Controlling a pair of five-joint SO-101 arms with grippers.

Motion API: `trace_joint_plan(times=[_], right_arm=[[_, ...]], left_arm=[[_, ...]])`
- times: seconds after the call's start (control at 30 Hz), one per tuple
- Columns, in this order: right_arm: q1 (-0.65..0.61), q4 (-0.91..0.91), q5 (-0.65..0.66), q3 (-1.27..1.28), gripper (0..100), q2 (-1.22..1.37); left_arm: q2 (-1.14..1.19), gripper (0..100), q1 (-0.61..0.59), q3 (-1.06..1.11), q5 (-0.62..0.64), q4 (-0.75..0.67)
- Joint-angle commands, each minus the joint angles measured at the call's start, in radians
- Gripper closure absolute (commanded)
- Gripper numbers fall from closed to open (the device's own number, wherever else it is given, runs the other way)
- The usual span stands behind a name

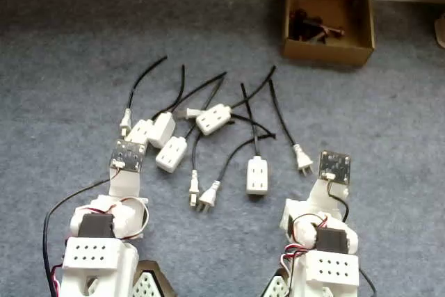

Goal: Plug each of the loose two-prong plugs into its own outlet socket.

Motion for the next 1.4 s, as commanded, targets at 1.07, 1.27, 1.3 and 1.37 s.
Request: trace_joint_plan(times=[1.07, 1.27, 1.3, 1.37], right_arm=[[0.002, -0.071, -0.005, 0.056, 99.3, 0.004], [0.005, -0.073, -0.005, 0.056, 99.3, 0.004], [0.002, -0.073, -0.005, 0.056, 99.3, 0.004], [0.002, -0.073, -0.005, 0.056, 99.3, 0.004]], left_arm=[[0.005, 99, -0.015, -0.005, 0.006, -0.035], [0.005, 99, -0.015, -0.005, 0.005, -0.035], [0.005, 99, -0.015, -0.005, 0.005, -0.035], [0.005, 99, -0.015, -0.005, 0.005, -0.035]])
